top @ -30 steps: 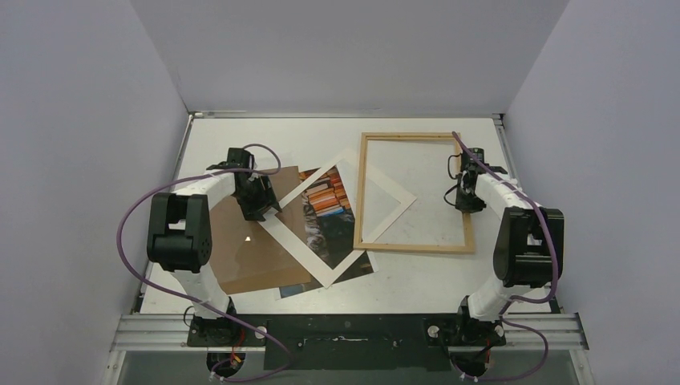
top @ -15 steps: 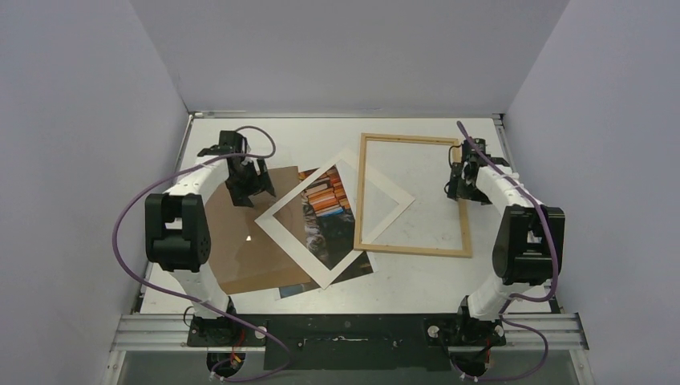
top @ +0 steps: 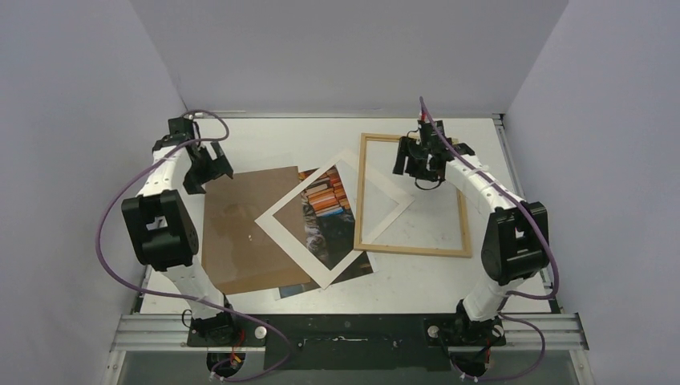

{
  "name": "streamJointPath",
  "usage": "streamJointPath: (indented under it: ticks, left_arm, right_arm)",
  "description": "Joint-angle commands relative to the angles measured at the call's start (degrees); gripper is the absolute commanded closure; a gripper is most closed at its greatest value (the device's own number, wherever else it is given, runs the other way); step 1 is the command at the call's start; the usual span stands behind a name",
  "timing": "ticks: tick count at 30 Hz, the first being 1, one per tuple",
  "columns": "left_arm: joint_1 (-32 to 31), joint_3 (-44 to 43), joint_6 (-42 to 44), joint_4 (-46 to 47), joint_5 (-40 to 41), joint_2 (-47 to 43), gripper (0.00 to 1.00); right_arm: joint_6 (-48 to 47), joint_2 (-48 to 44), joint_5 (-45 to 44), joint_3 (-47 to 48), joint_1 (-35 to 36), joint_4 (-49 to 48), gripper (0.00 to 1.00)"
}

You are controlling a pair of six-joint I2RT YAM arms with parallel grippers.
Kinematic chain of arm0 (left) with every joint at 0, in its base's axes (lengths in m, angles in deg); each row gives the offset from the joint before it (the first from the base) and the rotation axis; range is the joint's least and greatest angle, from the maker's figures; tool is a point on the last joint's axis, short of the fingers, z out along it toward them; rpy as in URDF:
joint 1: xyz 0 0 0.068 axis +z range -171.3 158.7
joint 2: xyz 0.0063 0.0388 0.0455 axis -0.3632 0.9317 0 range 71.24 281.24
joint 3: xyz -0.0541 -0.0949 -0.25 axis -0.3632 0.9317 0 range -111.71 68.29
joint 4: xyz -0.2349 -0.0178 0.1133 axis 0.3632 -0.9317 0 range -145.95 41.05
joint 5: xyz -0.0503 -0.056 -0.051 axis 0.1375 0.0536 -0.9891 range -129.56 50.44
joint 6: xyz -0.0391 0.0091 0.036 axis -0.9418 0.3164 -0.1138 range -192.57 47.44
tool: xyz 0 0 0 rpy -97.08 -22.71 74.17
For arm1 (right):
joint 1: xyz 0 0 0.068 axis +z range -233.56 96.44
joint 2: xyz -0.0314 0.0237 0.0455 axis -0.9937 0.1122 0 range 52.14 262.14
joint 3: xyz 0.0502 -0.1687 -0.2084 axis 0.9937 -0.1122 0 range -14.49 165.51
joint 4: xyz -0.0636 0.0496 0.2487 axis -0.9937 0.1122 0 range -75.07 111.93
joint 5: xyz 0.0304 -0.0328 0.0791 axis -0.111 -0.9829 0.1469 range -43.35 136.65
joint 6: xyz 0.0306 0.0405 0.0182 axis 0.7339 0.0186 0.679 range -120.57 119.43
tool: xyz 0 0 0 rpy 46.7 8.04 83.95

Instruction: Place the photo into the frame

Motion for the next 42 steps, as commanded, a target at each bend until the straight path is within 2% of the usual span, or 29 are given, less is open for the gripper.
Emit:
streamJointPath:
  ticks: [1, 5, 8, 12, 16, 22, 27, 34, 42]
  left_arm:
    - [0.6, -5.92, 2.73, 2.82, -1.05, 5.28, 0.11]
    - [0.6, -8.04, 1.89, 6.4, -1.05, 9.69, 0.13]
    - [0.6, -9.88, 2.12, 8.46, -2.6, 12.26, 0.13]
    - [0.6, -12.18, 2.8, 10.79, -9.18, 15.67, 0.18]
    - [0.1, -13.58, 2.31, 10.11, -11.14, 18.19, 0.21]
    - [-0.2, -12.22, 1.93, 10.95, -12.03, 18.89, 0.22]
    - [-0.05, -10.94, 2.52, 9.59, -8.71, 17.38, 0.22]
    - [0.07, -11.16, 3.15, 8.78, -11.46, 16.93, 0.23]
    - [-0.44, -9.32, 0.4, 10.14, -12.05, 16.61, 0.29]
  right_arm:
    - [8.38, 4.43, 12.61, 3.28, 0.9, -10.09, 0.32]
    - [14.58, 11.36, 19.26, 6.86, 3.64, -17.37, 0.37]
    - [18.24, 16.8, 21.11, 10.86, 6.14, -19.87, 0.4]
    - [21.82, 21.73, 21.19, 14.31, 9.81, -25.05, 0.4]
    - [24.19, 27.44, 22.16, 20.61, 13.59, -25.54, 0.42]
    - [21.01, 33.92, 20.84, 29.11, 18.77, -20.13, 0.43]
    - [19.29, 36.98, 21.24, 32.08, 21.49, -17.94, 0.43]
    - [24.17, 41.96, 21.61, 36.79, 22.59, -25.43, 0.44]
    - [28.24, 50.13, 16.01, 45.48, 22.8, -31.28, 0.47]
